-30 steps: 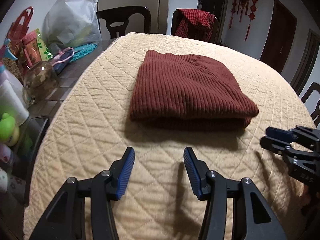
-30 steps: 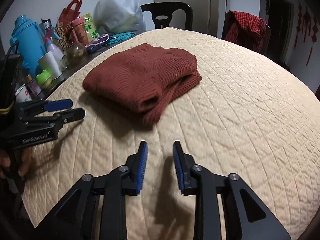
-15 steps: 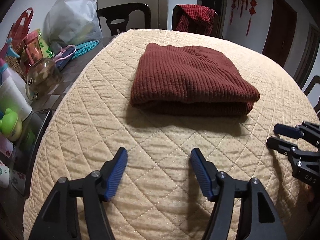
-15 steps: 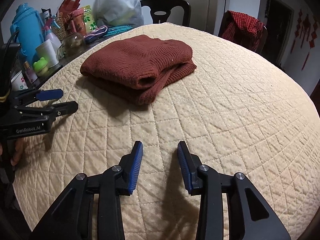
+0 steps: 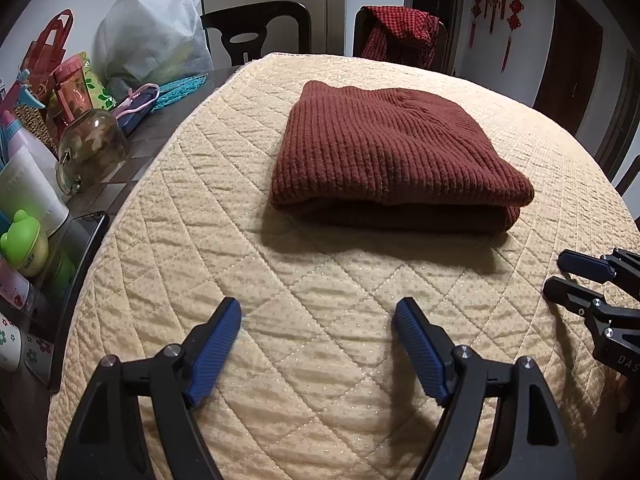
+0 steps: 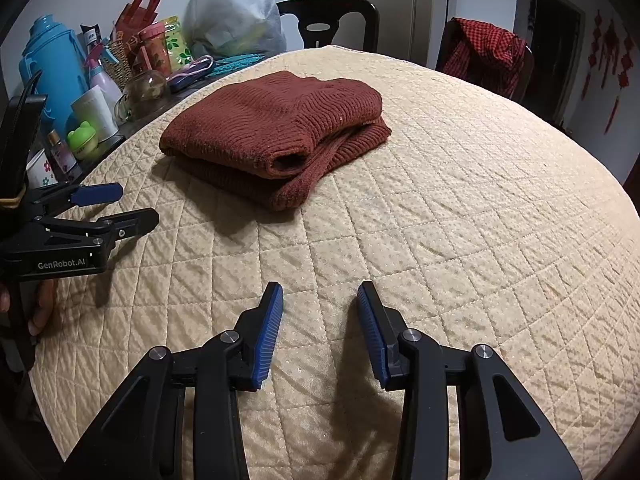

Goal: Fold small clothes

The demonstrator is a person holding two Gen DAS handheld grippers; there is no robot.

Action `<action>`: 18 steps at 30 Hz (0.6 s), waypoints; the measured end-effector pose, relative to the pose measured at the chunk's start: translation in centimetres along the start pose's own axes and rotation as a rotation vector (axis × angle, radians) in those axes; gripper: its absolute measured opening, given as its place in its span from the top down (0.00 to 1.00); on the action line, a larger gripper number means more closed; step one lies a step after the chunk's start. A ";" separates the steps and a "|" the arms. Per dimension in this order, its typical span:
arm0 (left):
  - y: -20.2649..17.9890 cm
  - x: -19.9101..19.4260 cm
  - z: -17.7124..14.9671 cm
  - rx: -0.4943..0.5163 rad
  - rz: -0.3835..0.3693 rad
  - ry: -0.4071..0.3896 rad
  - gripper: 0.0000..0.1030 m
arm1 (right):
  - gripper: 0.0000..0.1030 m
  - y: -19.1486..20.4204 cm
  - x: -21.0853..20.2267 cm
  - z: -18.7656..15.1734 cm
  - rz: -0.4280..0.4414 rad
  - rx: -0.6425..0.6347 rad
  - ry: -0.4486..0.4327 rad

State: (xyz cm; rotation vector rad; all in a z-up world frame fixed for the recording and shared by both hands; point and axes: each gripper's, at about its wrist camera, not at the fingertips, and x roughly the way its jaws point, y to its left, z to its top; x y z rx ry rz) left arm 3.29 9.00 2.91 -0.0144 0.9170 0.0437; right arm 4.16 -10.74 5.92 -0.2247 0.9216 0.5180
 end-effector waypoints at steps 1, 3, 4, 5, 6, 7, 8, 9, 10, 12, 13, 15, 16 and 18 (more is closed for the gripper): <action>0.0 0.1 0.0 -0.001 0.003 0.001 0.19 | 0.61 0.0 0.0 0.0 0.000 0.000 0.000; 0.0 0.1 0.0 -0.003 0.004 0.002 0.18 | 0.61 0.0 0.0 0.0 0.001 0.001 0.000; 0.0 0.1 0.0 -0.004 0.005 0.002 0.18 | 0.61 -0.1 0.0 0.0 0.004 0.003 0.000; 0.0 0.1 0.0 -0.005 0.008 0.003 0.16 | 0.61 -0.1 0.0 0.0 0.005 0.004 0.000; -0.1 0.1 0.0 -0.006 0.013 0.005 0.15 | 0.61 -0.1 0.0 0.0 0.007 0.005 0.000; 0.0 0.1 0.0 -0.008 0.012 0.005 0.15 | 0.61 -0.1 0.0 0.0 0.007 0.005 0.000; 0.0 0.2 0.0 -0.008 0.012 0.006 0.15 | 0.61 -0.1 0.0 0.0 0.007 0.005 0.000; 0.1 0.2 0.0 -0.008 0.013 0.005 0.15 | 0.61 -0.1 0.0 0.0 0.006 0.004 0.000; 0.1 0.2 0.0 -0.008 0.013 0.005 0.15 | 0.61 -0.2 0.0 0.0 0.006 0.004 0.000; 0.0 0.2 0.0 -0.007 0.013 0.005 0.15 | 0.61 -0.2 0.0 0.0 0.009 0.006 0.000; 0.0 0.2 0.0 -0.007 0.013 0.005 0.15 | 0.61 -0.2 0.0 0.0 0.010 0.007 0.000; 0.1 0.2 0.0 -0.007 0.013 0.005 0.14 | 0.61 -0.1 0.0 0.0 0.011 0.008 -0.001; 0.0 0.2 0.0 -0.007 0.014 0.005 0.14 | 0.61 -0.2 0.0 0.0 0.010 0.008 -0.001; 0.1 0.2 0.0 -0.007 0.014 0.005 0.14 | 0.61 -0.2 0.0 0.0 0.011 0.009 -0.001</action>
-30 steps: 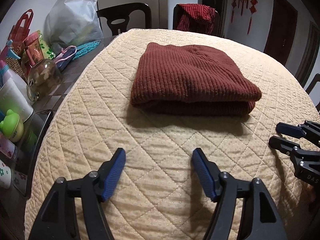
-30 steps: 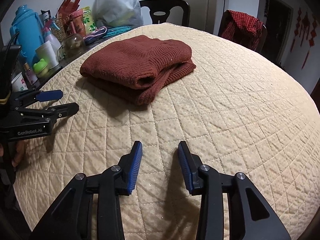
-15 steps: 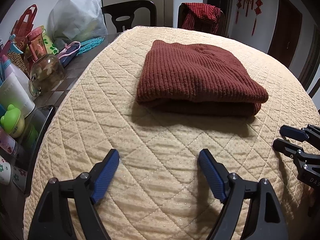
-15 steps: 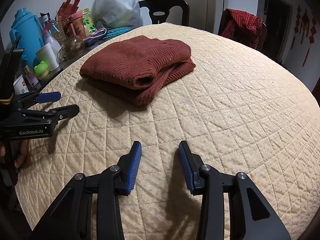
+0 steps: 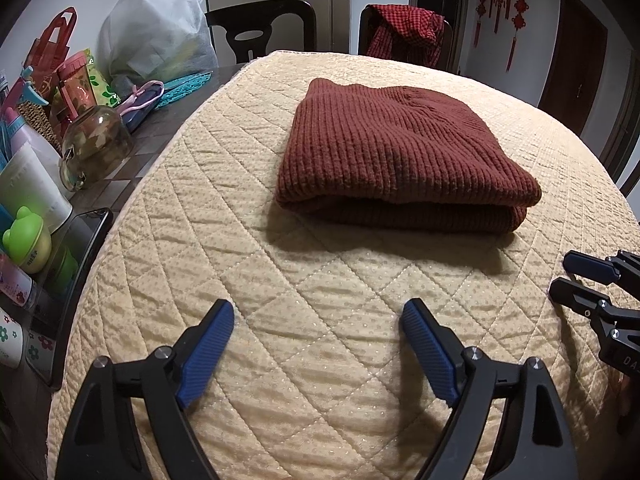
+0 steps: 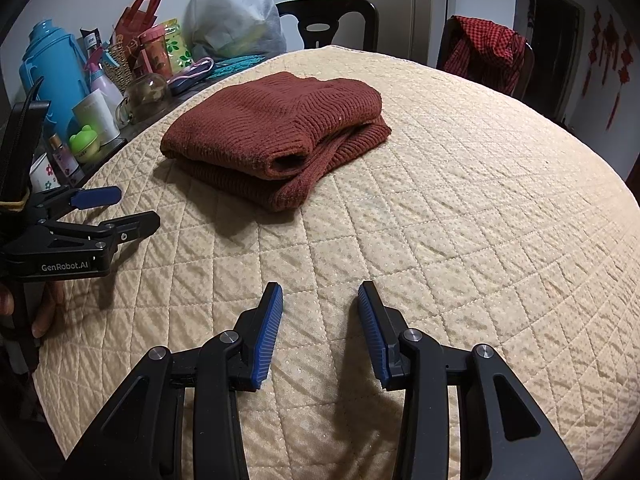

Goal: Fold small clothes

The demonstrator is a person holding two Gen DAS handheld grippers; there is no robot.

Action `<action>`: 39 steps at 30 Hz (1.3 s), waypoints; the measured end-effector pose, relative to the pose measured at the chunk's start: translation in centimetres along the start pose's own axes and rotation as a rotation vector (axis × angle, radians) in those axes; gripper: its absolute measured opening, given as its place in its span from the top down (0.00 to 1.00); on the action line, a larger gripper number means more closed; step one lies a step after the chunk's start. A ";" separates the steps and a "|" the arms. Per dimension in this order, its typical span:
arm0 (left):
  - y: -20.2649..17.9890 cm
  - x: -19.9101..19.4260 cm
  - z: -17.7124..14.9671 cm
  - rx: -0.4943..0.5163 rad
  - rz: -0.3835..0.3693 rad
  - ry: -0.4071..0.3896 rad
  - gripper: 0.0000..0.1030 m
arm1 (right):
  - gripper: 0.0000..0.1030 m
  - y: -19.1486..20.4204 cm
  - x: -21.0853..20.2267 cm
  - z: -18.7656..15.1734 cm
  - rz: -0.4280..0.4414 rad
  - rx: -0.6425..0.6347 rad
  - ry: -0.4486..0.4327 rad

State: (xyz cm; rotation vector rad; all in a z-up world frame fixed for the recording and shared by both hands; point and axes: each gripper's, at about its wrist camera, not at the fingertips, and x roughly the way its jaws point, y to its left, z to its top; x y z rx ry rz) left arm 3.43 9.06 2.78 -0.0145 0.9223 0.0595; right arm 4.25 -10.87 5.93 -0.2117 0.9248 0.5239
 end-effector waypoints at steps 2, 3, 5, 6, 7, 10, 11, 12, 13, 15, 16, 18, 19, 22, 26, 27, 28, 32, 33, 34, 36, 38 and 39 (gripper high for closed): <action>0.0 0.0 0.0 0.000 0.000 0.000 0.14 | 0.61 0.0 0.0 0.0 0.001 0.001 0.000; 0.0 0.0 0.0 0.000 -0.001 0.000 0.14 | 0.61 0.0 0.0 0.0 0.002 0.002 0.000; 0.0 0.0 0.0 0.001 0.001 0.000 0.14 | 0.61 0.0 0.0 0.0 0.006 0.004 -0.001; 0.0 0.0 0.0 0.001 0.001 0.000 0.14 | 0.61 0.0 0.0 0.0 0.007 0.005 -0.001; 0.1 0.0 0.0 0.001 0.002 0.000 0.14 | 0.61 0.0 0.0 0.0 0.008 0.006 -0.001; 0.1 0.0 0.0 0.000 0.003 0.000 0.13 | 0.61 0.0 0.0 0.0 0.009 0.006 -0.001; 0.1 0.1 0.0 0.000 0.003 0.000 0.13 | 0.61 0.0 0.0 0.0 0.009 0.006 -0.001; 0.1 0.1 0.0 0.000 0.003 0.000 0.13 | 0.61 -0.1 0.0 0.0 0.009 0.006 -0.001; 0.1 0.1 0.0 0.000 0.003 0.000 0.13 | 0.61 -0.1 0.0 0.0 0.009 0.006 -0.001; 0.1 0.1 0.0 0.001 0.003 0.000 0.13 | 0.61 -0.1 0.0 0.0 0.009 0.007 -0.001; 0.1 0.1 0.0 0.001 0.003 0.000 0.13 | 0.60 -0.1 0.0 0.0 0.009 0.007 -0.001; 0.1 0.1 0.0 0.000 0.002 0.000 0.13 | 0.60 0.0 0.0 0.0 0.009 0.006 -0.001; 0.1 0.1 0.0 0.000 0.002 0.000 0.13 | 0.60 -0.1 0.0 0.0 0.009 0.006 -0.001; 0.1 0.1 0.0 0.001 0.002 0.000 0.13 | 0.60 -0.1 0.0 0.0 0.009 0.007 -0.001; 0.1 0.1 0.0 0.001 0.002 0.000 0.13 | 0.60 -0.1 0.0 0.0 0.009 0.007 -0.001; 0.1 0.1 0.0 0.000 0.002 0.000 0.13 | 0.60 -0.1 0.0 0.0 0.009 0.007 -0.001; 0.1 0.1 0.0 0.001 0.002 0.000 0.13 | 0.60 -0.1 0.0 0.0 0.009 0.007 -0.001; 0.1 0.1 0.0 0.001 0.003 0.000 0.13 | 0.60 0.0 0.0 0.0 0.009 0.007 -0.001; 0.1 0.1 0.0 0.001 0.002 0.000 0.13 | 0.60 -0.1 0.0 0.0 0.009 0.007 -0.001; 0.1 0.1 0.0 0.001 0.002 0.000 0.13 | 0.60 -0.1 0.0 0.0 0.009 0.008 -0.001; 0.1 0.1 0.0 0.001 0.002 0.000 0.13 | 0.60 0.0 0.0 0.0 0.009 0.008 -0.001; 0.1 0.1 0.0 0.001 0.002 0.000 0.13 | 0.60 -0.1 0.0 0.0 0.009 0.008 -0.001; 0.1 0.1 0.0 0.000 0.002 0.000 0.13 | 0.60 -0.1 0.0 0.0 0.010 0.008 -0.001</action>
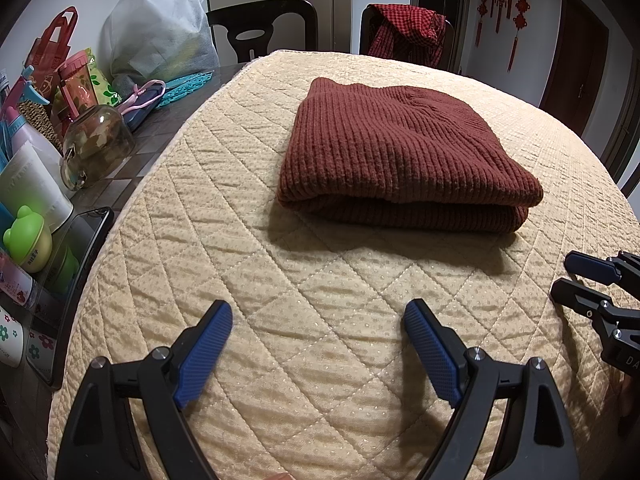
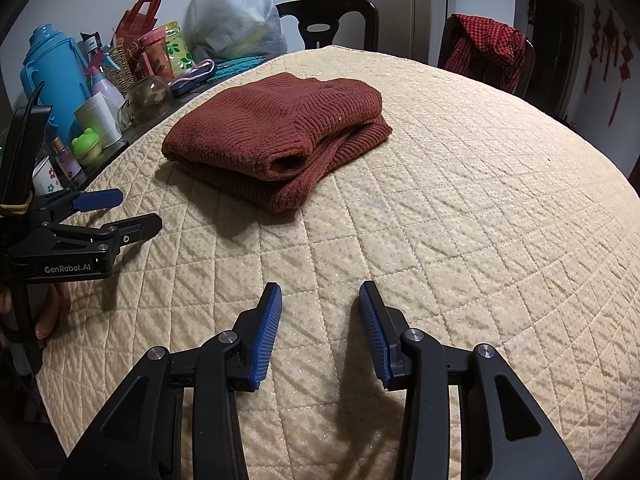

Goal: Fold small clothes

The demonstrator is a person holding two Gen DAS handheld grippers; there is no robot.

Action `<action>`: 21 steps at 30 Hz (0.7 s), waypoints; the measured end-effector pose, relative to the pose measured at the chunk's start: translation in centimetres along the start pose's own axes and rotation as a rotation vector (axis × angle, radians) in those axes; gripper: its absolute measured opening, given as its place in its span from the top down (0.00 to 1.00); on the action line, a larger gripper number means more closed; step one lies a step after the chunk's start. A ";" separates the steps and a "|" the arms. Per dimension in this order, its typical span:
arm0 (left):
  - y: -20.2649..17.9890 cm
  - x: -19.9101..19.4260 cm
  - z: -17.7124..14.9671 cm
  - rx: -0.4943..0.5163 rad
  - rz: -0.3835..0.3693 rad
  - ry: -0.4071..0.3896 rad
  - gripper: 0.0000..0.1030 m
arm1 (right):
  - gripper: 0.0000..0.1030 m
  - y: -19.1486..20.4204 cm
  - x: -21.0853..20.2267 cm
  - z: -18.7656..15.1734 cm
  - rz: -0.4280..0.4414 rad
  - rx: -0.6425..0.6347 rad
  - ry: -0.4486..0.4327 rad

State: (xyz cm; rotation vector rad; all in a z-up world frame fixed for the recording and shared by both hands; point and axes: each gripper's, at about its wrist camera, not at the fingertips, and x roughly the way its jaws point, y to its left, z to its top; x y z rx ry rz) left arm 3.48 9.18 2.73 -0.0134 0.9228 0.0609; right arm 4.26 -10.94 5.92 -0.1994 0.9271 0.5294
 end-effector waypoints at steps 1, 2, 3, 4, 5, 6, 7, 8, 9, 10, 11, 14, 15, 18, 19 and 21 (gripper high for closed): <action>0.0 0.0 0.0 0.000 0.000 0.000 0.13 | 0.60 0.0 0.0 0.0 0.000 0.000 0.000; 0.0 0.0 0.0 0.000 0.000 0.000 0.13 | 0.60 0.0 0.0 0.0 0.001 0.000 0.000; 0.0 0.0 0.0 0.000 0.000 0.000 0.13 | 0.60 0.0 0.0 0.0 0.001 0.001 0.000; 0.0 0.0 0.0 0.000 0.000 0.000 0.13 | 0.60 0.0 0.0 0.0 0.001 0.001 0.000; 0.0 0.0 0.0 0.000 0.000 0.000 0.13 | 0.60 0.0 0.0 0.0 0.001 0.000 0.000; 0.0 0.0 0.0 0.000 0.000 0.000 0.13 | 0.60 0.1 0.0 0.0 0.000 0.000 0.000; 0.0 0.0 0.0 0.001 0.000 0.000 0.13 | 0.60 0.0 0.0 0.0 0.001 0.001 0.000; 0.0 0.0 0.0 0.001 0.001 0.000 0.13 | 0.60 0.1 0.0 0.0 0.001 0.001 0.000; 0.0 0.0 0.0 0.001 0.000 0.000 0.13 | 0.60 0.0 0.0 0.0 0.001 0.001 0.000; 0.0 0.0 0.0 0.000 0.000 0.000 0.13 | 0.60 0.1 0.0 0.0 0.001 0.001 0.000; 0.0 0.0 0.0 0.001 0.000 0.000 0.13 | 0.60 0.1 0.0 0.0 0.001 0.001 0.000; 0.0 0.0 0.0 0.000 -0.001 0.000 0.13 | 0.60 0.0 0.0 0.0 0.001 0.001 0.000; -0.1 0.0 -0.1 -0.001 -0.001 0.000 0.13 | 0.60 0.0 0.0 0.0 0.001 0.001 0.000; -0.1 0.0 -0.1 -0.001 -0.001 0.000 0.13 | 0.60 0.0 0.0 0.0 0.001 0.001 0.000; -0.1 0.0 -0.1 -0.001 -0.001 0.000 0.13 | 0.60 0.0 0.0 0.0 0.001 0.002 0.000; -0.1 0.0 -0.1 -0.001 0.000 0.000 0.13 | 0.60 0.0 0.0 0.0 0.001 0.001 0.000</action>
